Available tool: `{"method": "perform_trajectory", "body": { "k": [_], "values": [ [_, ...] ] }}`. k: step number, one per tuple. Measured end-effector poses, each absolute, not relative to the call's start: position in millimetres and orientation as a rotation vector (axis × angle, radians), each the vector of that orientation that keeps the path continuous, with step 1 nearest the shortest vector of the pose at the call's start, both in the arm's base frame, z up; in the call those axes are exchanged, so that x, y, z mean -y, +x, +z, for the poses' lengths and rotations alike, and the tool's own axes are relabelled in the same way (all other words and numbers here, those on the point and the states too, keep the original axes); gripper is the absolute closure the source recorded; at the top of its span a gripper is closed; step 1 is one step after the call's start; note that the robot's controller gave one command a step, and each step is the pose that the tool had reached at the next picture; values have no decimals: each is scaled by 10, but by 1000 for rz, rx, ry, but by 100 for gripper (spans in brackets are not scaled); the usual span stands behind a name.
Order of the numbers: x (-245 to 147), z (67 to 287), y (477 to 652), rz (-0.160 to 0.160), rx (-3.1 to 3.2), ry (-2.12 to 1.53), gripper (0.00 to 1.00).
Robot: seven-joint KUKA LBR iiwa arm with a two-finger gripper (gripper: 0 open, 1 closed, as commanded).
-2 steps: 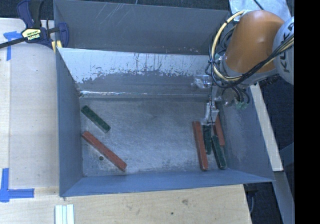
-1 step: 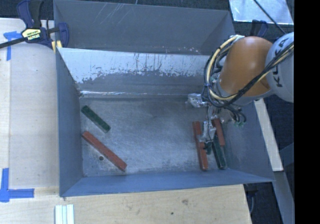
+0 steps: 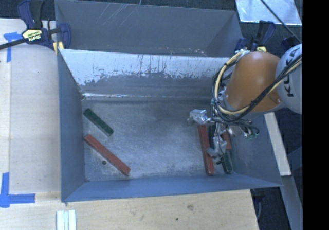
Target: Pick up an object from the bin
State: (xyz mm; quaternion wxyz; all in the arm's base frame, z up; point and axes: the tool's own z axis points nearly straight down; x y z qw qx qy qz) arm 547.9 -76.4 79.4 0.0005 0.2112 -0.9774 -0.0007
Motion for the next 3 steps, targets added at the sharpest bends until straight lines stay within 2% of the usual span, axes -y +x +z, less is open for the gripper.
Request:
{"method": "perform_trajectory", "body": {
  "k": [1, 2, 3],
  "values": [
    [1089, 732, 5694, -1, 2953, 1080, 0],
    [1324, 719, 5862, 2, 2945, 1105, 0],
    [1156, 733, 5807, 7, 2707, 1600, 100]
  ]
}}
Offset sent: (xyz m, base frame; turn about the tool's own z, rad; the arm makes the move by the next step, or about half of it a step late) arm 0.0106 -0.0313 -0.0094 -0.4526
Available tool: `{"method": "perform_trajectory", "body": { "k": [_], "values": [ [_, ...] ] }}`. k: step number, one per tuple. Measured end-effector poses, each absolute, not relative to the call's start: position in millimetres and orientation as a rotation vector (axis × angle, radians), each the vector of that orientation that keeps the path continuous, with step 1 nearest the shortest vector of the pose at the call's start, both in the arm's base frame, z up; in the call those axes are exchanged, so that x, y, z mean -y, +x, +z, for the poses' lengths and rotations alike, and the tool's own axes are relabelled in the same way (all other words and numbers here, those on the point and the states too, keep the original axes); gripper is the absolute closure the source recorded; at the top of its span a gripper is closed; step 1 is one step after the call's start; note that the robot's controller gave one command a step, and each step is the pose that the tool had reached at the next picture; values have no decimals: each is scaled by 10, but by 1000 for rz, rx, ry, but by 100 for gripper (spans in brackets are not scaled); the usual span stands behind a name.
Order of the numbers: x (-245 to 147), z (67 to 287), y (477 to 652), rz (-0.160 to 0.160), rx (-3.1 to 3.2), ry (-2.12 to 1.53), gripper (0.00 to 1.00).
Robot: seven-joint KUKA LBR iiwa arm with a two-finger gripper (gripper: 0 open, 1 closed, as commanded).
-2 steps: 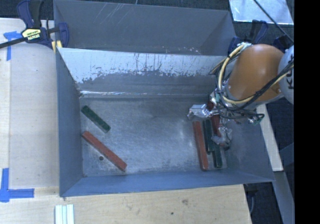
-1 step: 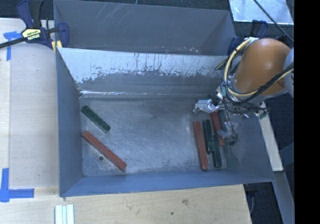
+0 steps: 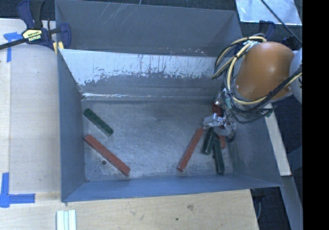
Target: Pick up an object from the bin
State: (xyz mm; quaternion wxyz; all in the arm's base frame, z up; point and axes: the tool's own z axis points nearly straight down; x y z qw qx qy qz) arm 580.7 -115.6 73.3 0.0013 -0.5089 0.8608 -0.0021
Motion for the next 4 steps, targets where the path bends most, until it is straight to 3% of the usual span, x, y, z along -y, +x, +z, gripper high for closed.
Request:
{"method": "perform_trajectory", "body": {
  "k": [1, 2, 3, 4],
  "values": [
    [1129, 714, 5799, 2, -2702, -1596, 0],
    [1127, 714, 5799, 3, -2702, -1597, 0],
    [988, 720, 5624, -2, -2268, -2173, 100],
    [988, 721, 5625, -1, -2270, -2172, 100]
  ]
}}
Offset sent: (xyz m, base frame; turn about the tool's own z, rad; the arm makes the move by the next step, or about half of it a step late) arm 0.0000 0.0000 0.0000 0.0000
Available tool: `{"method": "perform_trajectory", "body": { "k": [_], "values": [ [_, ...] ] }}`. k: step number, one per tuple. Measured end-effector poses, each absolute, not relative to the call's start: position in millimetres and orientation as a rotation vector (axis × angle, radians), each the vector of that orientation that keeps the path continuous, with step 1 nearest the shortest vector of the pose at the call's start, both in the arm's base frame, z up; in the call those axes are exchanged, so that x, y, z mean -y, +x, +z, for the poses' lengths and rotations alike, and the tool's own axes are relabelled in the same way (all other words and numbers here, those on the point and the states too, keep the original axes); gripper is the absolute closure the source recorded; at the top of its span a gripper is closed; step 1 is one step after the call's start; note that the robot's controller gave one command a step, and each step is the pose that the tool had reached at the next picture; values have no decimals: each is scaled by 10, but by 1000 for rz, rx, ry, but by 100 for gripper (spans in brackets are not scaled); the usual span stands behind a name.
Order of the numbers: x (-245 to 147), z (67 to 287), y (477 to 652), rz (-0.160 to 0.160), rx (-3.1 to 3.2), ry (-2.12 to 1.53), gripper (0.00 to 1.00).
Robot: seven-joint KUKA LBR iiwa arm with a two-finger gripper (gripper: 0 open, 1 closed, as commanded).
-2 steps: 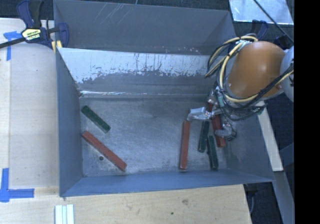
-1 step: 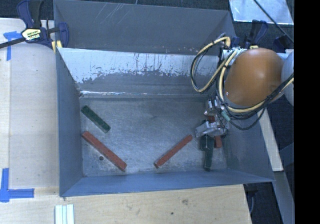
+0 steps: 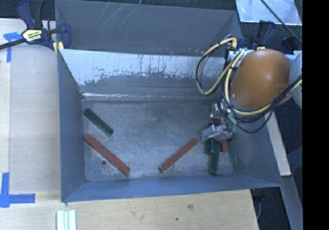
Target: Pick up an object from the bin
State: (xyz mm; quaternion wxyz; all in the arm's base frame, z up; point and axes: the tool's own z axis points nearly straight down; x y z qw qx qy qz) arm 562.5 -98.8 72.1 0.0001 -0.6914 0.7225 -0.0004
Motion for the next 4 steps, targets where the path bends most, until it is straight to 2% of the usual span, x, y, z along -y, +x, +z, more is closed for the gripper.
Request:
{"method": "perform_trajectory", "body": {
  "k": [1, 2, 3, 4],
  "values": [
    [988, 721, 5625, -1, -2270, -2172, 100],
    [1002, 1200, 5502, 10, -2272, -2171, 100],
    [1262, 1345, 5322, -13, -2235, -2198, 100],
    [1242, 2322, 5645, 1, -2260, -2179, 100]
  ]
}}
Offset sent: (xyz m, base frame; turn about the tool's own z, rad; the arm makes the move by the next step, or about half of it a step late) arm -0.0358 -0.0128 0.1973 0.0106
